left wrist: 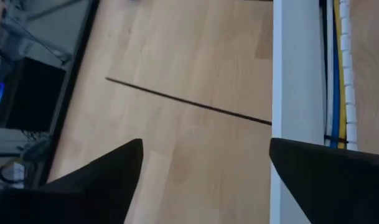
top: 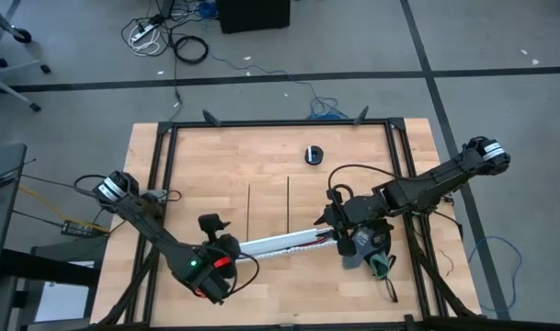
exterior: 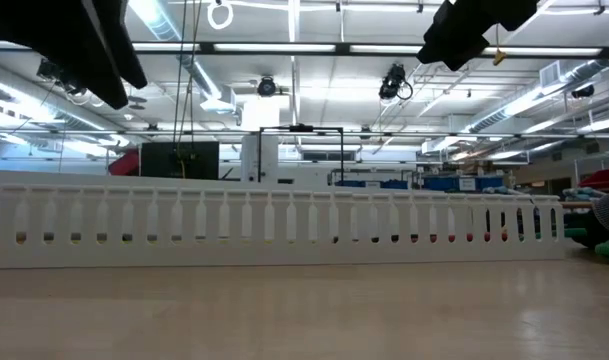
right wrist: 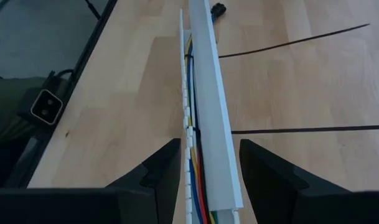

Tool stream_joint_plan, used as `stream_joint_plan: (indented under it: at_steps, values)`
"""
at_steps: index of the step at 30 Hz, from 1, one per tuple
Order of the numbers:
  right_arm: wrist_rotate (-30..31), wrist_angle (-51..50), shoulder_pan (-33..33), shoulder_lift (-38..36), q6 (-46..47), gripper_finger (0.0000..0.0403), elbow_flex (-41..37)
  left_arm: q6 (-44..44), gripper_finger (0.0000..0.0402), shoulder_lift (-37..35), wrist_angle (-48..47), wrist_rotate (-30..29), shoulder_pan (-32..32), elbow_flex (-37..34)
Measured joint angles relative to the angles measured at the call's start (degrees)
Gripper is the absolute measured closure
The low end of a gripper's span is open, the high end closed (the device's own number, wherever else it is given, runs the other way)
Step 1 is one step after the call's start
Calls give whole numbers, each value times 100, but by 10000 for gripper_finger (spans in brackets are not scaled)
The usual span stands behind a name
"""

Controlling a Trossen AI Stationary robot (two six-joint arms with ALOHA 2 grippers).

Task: Ziptie cables
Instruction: Close the white cable duct

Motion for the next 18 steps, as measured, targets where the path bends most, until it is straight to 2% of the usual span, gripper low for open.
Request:
stream_joint_plan:
  at_steps: [5,12,15,18]
  values:
    - [2,-6,-17,0,-48,244,0,5,53,0,-52,631,38,7]
    - [10,2,-106,0,-46,244,0,-408,75,0,-93,2295,-192,167]
    - [47,27,-154,0,-45,244,0,-744,85,0,-197,2581,-345,201]
    - [55,81,-191,0,-44,244,0,-1007,96,44,-449,2569,-484,192]
